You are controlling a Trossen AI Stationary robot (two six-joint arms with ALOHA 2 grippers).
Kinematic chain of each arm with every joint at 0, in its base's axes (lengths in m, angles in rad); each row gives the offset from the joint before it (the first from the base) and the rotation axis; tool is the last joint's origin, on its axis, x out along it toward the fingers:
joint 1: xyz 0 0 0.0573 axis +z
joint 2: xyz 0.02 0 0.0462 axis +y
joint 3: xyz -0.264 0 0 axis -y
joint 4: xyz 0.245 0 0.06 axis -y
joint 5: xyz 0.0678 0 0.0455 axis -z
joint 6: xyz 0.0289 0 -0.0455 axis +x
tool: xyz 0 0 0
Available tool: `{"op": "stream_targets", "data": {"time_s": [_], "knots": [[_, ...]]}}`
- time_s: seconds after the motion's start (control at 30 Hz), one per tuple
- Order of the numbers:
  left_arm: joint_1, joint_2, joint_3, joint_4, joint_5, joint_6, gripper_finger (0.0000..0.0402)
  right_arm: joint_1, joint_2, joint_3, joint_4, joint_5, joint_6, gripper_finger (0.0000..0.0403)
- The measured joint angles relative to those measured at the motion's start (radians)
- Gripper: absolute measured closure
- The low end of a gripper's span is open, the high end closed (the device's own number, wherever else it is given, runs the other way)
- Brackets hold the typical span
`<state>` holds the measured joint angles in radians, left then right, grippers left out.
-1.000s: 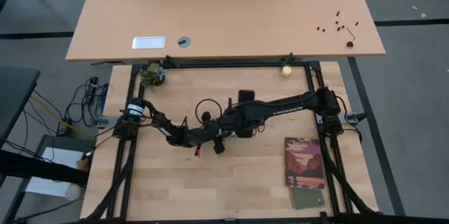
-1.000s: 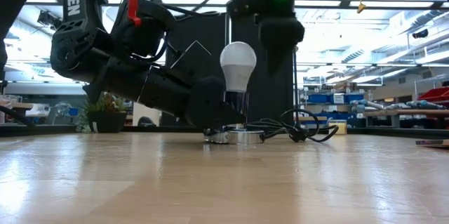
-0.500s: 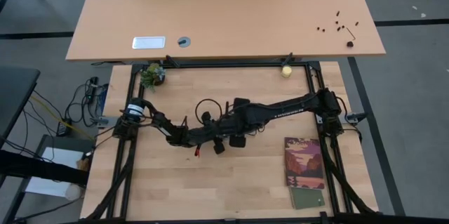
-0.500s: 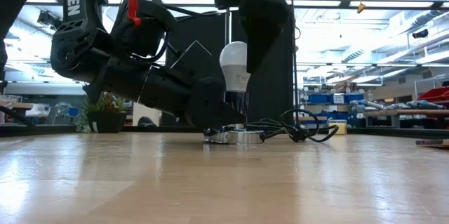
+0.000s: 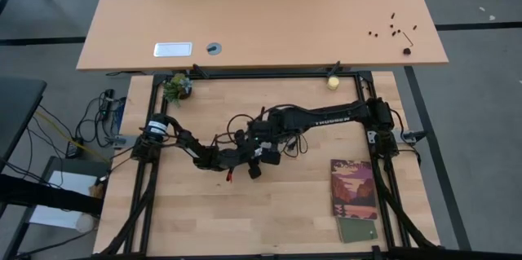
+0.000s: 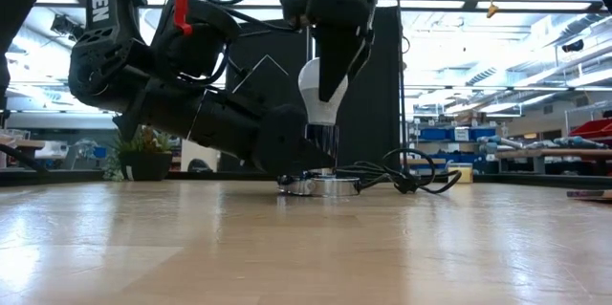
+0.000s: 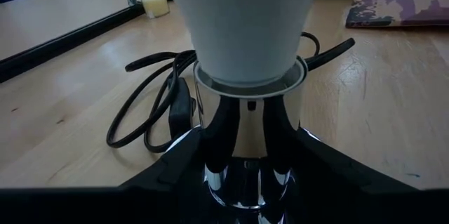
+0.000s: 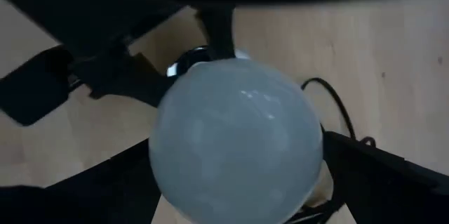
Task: Screw lightbulb
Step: Remove the white lightbulb from the silver lamp
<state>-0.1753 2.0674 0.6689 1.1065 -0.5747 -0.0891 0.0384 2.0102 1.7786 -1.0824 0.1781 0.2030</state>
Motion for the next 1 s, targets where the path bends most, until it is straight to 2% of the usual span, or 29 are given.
{"op": "stream_targets", "data": {"time_s": [0.27, 0.53, 0.63, 0.8, 1.0], "knots": [[0.005, 0.000, 0.000, 0.001, 0.004, 0.000, 0.0211, -0.004, 0.000, 0.000, 0.085, -0.023, -0.178, 0.0029], [0.005, 0.000, 0.000, 0.001, 0.003, -0.001, 0.0211, -0.005, 0.000, 0.000, 0.061, -0.023, -0.392, 0.0029], [0.005, 0.000, 0.000, 0.001, 0.003, -0.001, 0.0211, -0.011, 0.000, 0.000, 0.067, -0.035, -0.405, 0.0029], [0.005, 0.000, 0.000, 0.001, 0.003, -0.001, 0.0211, -0.027, 0.001, 0.000, 0.062, -0.153, -0.330, 0.0030], [0.005, 0.000, 0.000, 0.001, 0.002, -0.001, 0.0211, -0.029, 0.001, 0.000, 0.059, -0.150, -0.232, 0.0063]]}}
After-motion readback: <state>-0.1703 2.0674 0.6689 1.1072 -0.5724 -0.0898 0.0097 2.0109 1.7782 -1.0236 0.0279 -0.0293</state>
